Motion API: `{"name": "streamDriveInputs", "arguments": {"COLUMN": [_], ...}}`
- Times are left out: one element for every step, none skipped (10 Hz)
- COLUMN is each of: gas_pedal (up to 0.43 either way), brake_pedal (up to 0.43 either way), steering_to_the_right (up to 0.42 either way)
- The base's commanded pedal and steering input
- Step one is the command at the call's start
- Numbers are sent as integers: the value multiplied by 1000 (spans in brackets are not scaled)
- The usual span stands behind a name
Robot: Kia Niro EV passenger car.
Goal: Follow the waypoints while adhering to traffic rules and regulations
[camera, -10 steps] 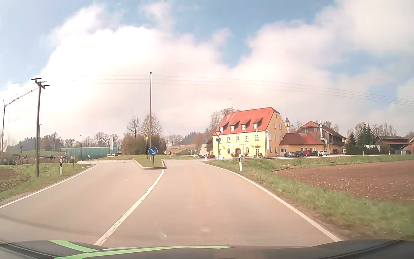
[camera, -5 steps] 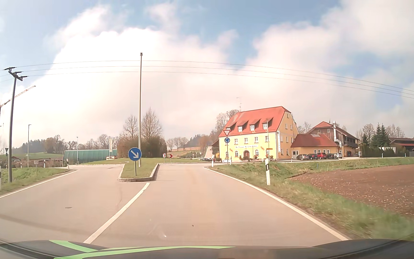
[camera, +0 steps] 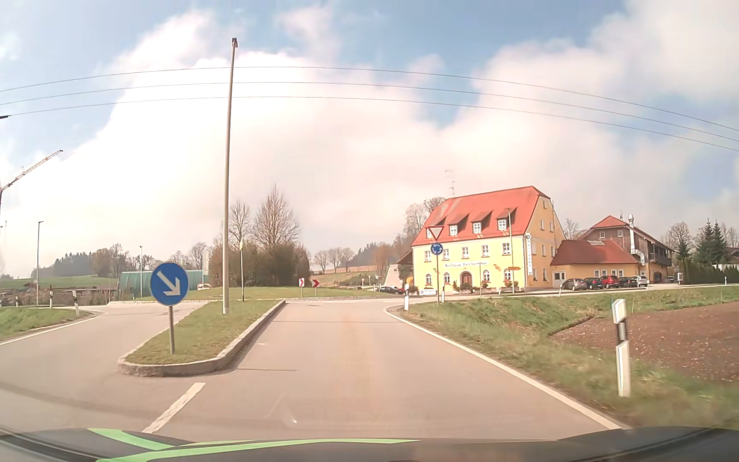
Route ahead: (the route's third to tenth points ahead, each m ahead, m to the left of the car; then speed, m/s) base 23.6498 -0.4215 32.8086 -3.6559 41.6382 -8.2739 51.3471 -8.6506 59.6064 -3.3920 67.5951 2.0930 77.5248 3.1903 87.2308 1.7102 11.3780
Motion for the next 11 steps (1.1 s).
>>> {"name": "streamDriveInputs", "arguments": {"gas_pedal": [0, 0, 0, 0, 0, 0, 0, 0, 0, 0, 0], "brake_pedal": [207, 207, 207, 207, 207, 201, 201, 195, 195, 183, 171], "steering_to_the_right": [-35, -35, -35, -35, -35, -35, -35, -35, -32, -18, -3]}}
